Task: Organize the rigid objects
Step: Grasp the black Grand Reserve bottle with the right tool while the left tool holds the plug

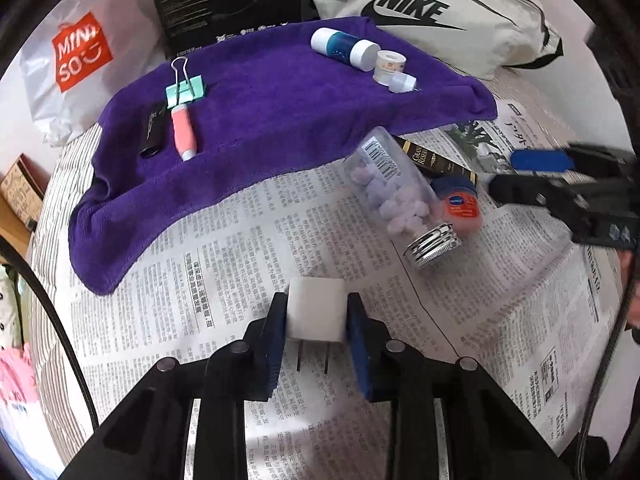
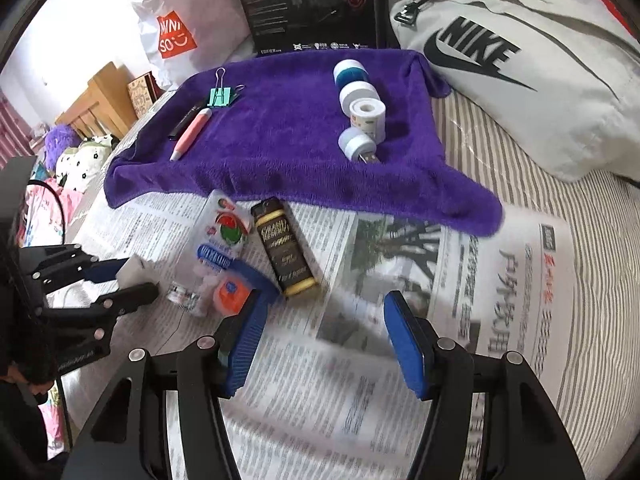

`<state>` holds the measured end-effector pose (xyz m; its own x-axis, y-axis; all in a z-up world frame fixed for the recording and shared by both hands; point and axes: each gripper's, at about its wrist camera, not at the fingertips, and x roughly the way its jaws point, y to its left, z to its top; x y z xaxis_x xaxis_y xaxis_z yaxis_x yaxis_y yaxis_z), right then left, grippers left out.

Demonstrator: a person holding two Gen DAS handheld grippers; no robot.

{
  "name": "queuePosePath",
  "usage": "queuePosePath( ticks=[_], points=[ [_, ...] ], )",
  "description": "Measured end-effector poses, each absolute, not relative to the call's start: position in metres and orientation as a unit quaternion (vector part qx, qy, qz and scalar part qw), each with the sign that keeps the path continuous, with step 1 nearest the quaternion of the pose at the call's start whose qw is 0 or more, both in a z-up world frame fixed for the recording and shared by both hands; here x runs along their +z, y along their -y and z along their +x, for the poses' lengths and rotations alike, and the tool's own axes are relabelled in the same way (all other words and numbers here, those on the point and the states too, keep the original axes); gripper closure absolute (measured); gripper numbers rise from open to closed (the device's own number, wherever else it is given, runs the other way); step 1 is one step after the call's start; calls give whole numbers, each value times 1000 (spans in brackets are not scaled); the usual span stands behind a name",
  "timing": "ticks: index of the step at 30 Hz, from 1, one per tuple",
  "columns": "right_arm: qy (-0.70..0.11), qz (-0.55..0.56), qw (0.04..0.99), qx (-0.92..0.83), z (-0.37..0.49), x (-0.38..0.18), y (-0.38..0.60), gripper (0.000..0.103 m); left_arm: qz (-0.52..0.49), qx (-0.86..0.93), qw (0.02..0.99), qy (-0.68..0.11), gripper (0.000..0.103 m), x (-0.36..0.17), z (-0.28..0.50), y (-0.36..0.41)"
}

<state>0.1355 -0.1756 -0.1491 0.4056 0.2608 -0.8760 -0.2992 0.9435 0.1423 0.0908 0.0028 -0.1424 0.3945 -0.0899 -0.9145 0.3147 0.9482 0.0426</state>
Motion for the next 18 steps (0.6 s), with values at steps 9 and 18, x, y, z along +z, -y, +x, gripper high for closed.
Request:
queuePosePath(
  ticks=[9, 18],
  points=[
    [-508, -61, 837, 194, 159, -167, 156, 43, 100, -126, 842, -516, 75, -144, 85, -2],
    [-434, -98, 873, 198, 139, -179, 147, 31, 93, -136, 869, -467, 75, -145, 69, -9]
  ],
)
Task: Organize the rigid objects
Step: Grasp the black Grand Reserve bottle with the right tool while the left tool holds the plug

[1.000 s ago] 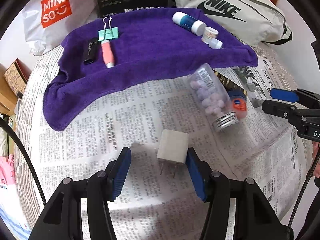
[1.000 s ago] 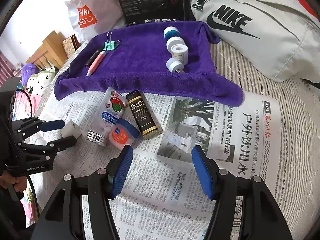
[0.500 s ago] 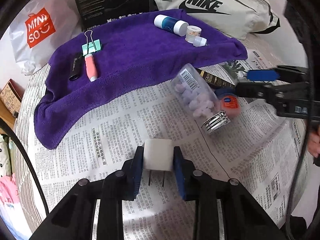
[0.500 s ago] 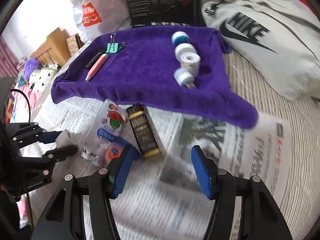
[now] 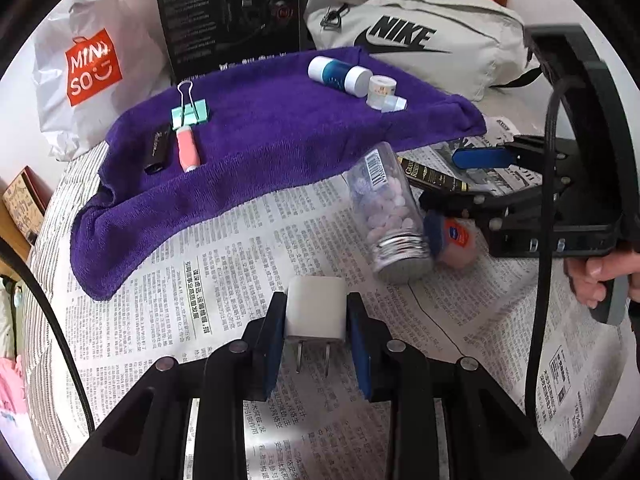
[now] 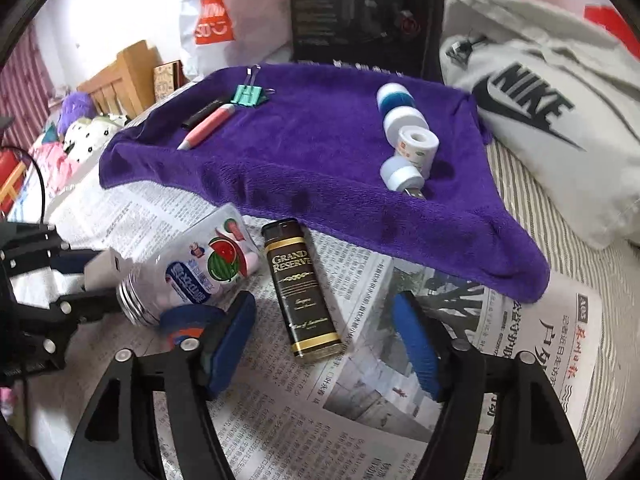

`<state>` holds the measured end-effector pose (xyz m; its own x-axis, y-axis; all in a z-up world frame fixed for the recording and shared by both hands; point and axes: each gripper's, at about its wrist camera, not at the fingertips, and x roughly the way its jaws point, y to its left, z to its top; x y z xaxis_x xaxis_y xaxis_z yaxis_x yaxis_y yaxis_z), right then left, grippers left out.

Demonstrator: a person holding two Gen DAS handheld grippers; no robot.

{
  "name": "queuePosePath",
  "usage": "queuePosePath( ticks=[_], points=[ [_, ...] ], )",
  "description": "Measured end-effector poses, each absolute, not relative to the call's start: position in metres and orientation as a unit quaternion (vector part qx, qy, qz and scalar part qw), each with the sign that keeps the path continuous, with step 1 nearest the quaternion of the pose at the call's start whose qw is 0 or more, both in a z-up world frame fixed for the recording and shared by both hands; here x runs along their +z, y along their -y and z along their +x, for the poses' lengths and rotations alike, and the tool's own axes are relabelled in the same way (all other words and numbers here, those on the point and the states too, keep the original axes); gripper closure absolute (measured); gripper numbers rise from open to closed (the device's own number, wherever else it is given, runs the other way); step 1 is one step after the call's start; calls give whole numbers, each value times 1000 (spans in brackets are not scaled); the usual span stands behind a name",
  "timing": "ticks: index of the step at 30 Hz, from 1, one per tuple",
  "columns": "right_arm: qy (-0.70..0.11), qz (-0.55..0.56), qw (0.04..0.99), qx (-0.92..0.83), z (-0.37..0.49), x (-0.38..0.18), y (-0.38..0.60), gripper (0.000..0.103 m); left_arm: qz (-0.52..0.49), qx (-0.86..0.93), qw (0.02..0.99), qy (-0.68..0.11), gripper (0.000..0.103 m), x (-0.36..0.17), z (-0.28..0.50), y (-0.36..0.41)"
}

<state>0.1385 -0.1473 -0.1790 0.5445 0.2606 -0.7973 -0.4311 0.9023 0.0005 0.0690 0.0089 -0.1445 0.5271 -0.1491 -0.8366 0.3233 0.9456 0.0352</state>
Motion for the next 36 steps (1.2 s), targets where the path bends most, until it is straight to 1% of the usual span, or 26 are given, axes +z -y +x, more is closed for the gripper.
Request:
queuePosePath(
  ticks=[5, 10, 17, 21, 26, 32, 35, 36],
  points=[
    [-432, -95, 875, 199, 140, -179, 147, 27, 92, -137, 886, -434, 74, -148, 59, -9],
    [-436, -101, 876, 180, 143, -179, 146, 13, 85, -141, 889, -427, 75, -149, 60, -12],
    [-438, -100, 876, 177, 145, -180, 147, 13, 96, -135, 890, -425, 74, -149, 58, -9],
    [-437, -101, 876, 177, 145, -179, 147, 13, 87, -139, 889, -428, 74, -149, 59, -10],
    [-435, -96, 876, 187, 144, -179, 148, 18, 84, -139, 889, -428, 74, -149, 59, -10],
    [-430, -97, 876, 197, 141, -177, 146, 29, 84, -139, 889, -429, 74, -148, 59, -11],
    [-425, -95, 878, 201, 138, -175, 147, 44, 84, -139, 889, -429, 74, -148, 59, -11],
    [-423, -95, 878, 201, 138, -174, 147, 54, 84, -139, 889, -429, 74, -148, 59, -10]
  ],
)
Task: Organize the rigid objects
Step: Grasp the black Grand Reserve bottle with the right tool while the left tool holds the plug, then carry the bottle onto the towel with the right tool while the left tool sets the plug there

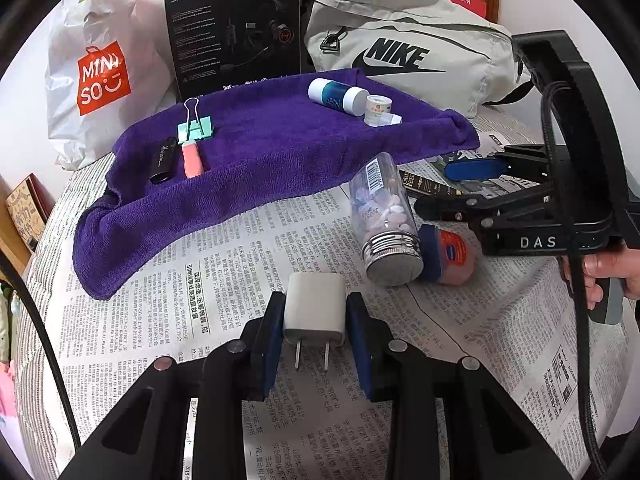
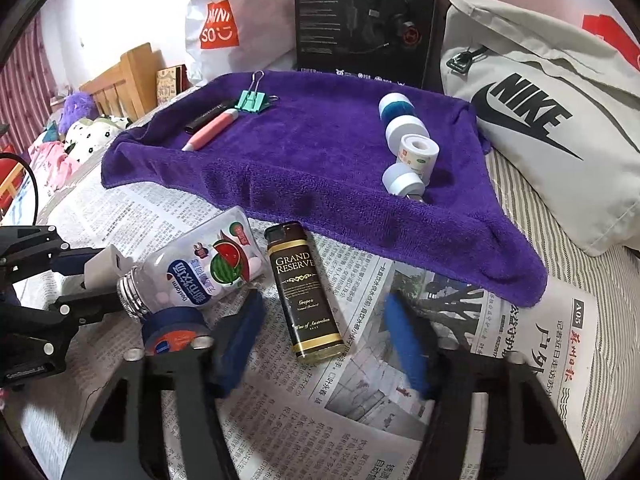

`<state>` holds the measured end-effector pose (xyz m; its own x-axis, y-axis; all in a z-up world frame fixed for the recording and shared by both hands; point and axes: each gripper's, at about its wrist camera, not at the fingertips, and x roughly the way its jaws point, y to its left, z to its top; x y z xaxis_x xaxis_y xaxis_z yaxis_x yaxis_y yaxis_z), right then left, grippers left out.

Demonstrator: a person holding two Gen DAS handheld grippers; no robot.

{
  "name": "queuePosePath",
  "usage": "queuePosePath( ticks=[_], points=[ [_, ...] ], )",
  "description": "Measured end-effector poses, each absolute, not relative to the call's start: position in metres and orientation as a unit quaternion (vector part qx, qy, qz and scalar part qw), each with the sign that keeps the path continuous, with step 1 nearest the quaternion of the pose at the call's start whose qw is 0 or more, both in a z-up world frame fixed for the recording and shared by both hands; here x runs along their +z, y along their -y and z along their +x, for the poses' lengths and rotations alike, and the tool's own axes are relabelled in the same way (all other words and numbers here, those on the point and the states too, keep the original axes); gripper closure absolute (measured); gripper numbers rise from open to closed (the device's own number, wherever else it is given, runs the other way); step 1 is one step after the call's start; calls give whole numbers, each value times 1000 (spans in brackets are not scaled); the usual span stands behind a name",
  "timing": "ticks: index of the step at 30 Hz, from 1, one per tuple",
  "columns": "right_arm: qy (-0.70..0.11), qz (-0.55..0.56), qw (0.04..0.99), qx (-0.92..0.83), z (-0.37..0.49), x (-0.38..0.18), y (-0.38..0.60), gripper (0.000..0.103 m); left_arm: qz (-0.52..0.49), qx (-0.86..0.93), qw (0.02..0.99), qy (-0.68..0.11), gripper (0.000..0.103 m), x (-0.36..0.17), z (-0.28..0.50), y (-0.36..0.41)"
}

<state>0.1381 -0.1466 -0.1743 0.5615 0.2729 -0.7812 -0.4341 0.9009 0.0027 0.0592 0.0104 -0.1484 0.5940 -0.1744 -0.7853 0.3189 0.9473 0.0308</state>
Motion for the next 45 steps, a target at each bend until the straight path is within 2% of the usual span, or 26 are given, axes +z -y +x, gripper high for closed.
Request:
queuePosePath(
  ticks=[3, 4, 6, 34, 40, 45],
  points=[
    [-419, -102, 878, 207, 136, -173, 144, 65, 84, -139, 889, -429, 73, -148, 59, -10],
    [-419, -106, 877, 211, 135, -172, 142, 72, 85, -139, 889, -429, 73, -148, 59, -10],
    [-418, -117, 874, 219, 134, -172, 137, 77, 84, -139, 889, -429, 73, -148, 59, -11],
    [-414, -122, 874, 222, 134, -172, 137, 78, 81, -140, 887, -431, 74, -148, 60, -12],
    [-432, -90, 868, 228, 136, -169, 143, 80, 68, -142, 888, -432, 77, -147, 60, -16],
    [-431, -112, 867, 225, 120, -163, 142, 80, 83, -136, 888, -431, 77, -146, 55, -15]
  ],
)
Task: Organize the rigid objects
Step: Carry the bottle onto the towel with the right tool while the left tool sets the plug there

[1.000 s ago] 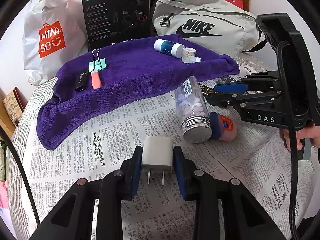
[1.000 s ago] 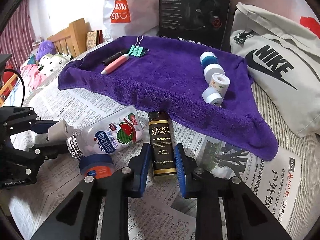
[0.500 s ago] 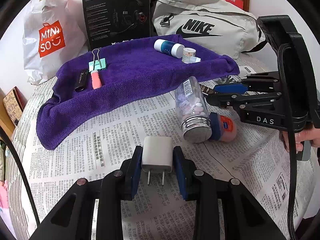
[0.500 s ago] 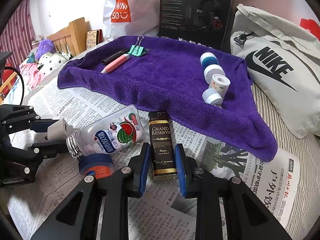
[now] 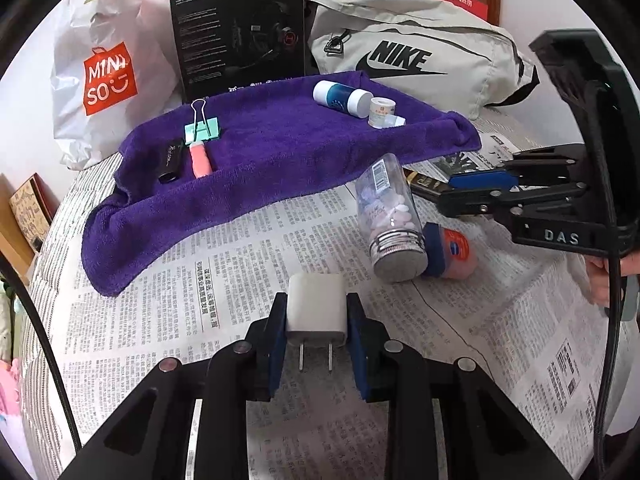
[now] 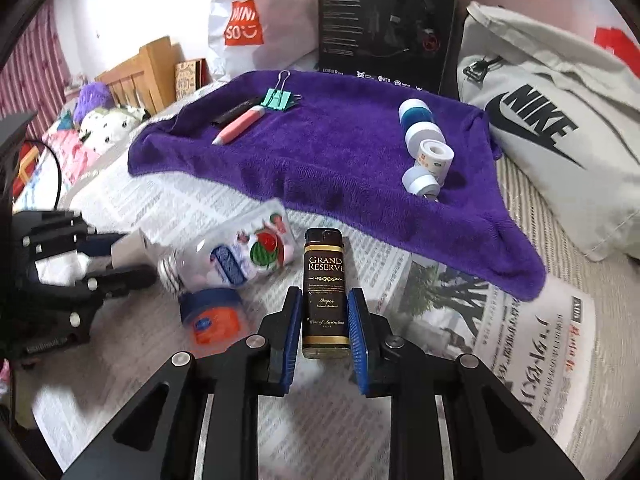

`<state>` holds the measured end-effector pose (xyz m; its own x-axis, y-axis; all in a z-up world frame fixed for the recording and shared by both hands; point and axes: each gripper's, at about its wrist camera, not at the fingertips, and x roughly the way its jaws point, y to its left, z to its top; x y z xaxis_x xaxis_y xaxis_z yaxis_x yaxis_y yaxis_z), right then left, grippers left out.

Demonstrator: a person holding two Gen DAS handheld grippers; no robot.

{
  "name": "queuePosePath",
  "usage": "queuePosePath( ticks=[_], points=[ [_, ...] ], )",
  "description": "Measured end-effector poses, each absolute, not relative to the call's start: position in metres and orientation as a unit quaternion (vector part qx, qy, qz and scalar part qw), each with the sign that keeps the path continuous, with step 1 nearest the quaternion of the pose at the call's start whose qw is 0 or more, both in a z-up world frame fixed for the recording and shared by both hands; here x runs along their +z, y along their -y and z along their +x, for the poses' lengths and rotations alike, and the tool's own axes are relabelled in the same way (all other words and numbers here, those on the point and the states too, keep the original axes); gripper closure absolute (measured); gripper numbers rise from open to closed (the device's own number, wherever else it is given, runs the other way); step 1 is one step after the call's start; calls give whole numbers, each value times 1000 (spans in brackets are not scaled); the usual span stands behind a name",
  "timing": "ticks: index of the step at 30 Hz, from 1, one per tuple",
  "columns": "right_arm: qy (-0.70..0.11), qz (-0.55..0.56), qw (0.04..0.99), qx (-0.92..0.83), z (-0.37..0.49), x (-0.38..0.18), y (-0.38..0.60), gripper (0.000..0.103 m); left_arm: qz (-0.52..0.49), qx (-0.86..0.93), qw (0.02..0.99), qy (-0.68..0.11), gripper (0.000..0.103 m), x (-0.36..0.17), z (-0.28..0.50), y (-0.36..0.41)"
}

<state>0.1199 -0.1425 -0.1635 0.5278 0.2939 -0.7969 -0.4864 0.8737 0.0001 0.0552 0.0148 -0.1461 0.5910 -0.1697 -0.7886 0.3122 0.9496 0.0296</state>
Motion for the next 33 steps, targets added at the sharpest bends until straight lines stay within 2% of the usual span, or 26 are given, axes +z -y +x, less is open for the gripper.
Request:
queuePosePath(
  ticks=[9, 13, 18, 28, 33],
  points=[
    [-435, -103, 867, 220, 121, -170, 141, 77, 74, -132, 888, -433, 76, -147, 57, -17],
    [-434, -105, 866, 225, 125, -170, 137, 71, 65, -136, 888, -435, 76, -147, 57, -19],
    [-431, -105, 866, 230, 128, -170, 138, 79, 65, -137, 888, -435, 77, -148, 58, -20],
    [-444, -45, 865, 230, 126, -153, 158, 80, 31, -139, 887, -439, 77, -143, 62, -34],
    [-443, -49, 863, 236, 124, -139, 160, 80, 10, -138, 891, -431, 77, -129, 70, -47]
  ],
)
